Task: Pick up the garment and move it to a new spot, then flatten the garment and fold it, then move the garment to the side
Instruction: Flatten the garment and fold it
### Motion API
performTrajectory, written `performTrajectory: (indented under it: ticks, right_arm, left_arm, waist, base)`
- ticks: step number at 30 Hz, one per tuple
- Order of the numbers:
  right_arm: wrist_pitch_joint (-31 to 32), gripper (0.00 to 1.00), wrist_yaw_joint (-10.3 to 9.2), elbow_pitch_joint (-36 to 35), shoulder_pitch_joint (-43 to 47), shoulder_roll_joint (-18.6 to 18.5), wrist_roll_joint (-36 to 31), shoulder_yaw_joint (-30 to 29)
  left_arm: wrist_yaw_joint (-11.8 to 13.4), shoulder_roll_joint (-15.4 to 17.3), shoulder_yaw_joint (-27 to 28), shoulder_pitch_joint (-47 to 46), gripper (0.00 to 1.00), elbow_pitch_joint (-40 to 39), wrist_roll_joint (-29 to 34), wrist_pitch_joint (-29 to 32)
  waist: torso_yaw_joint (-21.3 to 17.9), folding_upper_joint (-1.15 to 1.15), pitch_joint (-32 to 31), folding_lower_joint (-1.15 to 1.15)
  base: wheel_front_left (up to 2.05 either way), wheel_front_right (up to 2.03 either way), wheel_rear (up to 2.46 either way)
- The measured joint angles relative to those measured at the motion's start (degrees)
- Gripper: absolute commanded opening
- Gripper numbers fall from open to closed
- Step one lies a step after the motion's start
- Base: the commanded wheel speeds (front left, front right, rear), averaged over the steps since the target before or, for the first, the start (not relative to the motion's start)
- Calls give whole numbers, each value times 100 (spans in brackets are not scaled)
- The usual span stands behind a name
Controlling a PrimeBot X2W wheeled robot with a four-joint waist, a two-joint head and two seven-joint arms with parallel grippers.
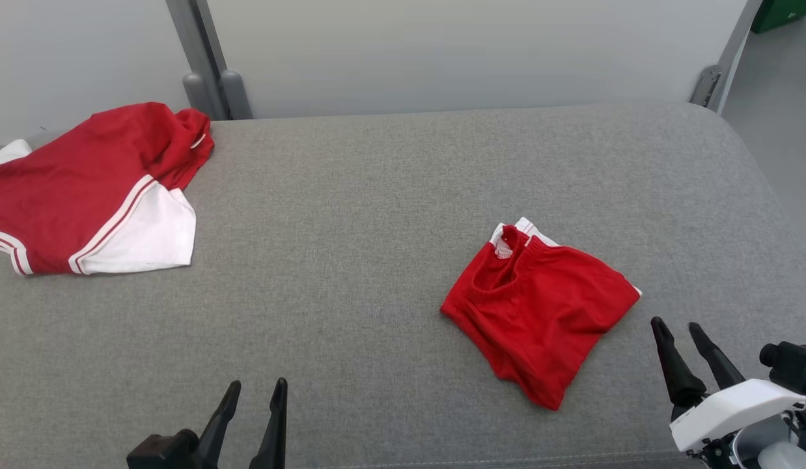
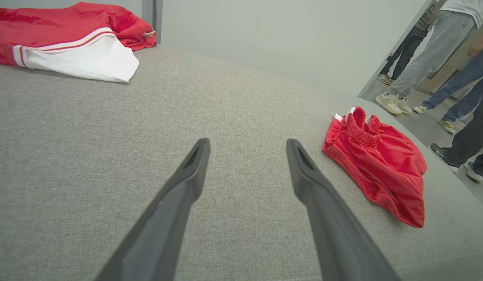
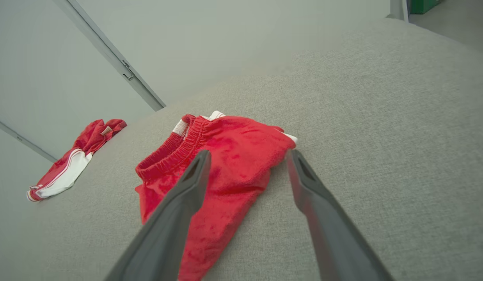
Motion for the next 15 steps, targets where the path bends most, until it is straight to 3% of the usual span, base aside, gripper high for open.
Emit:
performTrajectory:
  ticks: [8, 15]
  right_arm:
    - [-1, 100, -258, -202, 104, -71, -1221, -432]
    - [-2, 100, -316, -330, 511, 164, -1704, -668]
  left_arm:
    - [52, 34, 31, 113, 100, -47, 118, 0]
    - [109, 66, 158, 277, 100, -53, 294, 0]
  waist:
    - [2, 0, -89, 0]
    - [12, 0, -226, 0]
  base:
    - [0, 0, 0]
    - [0, 0, 0]
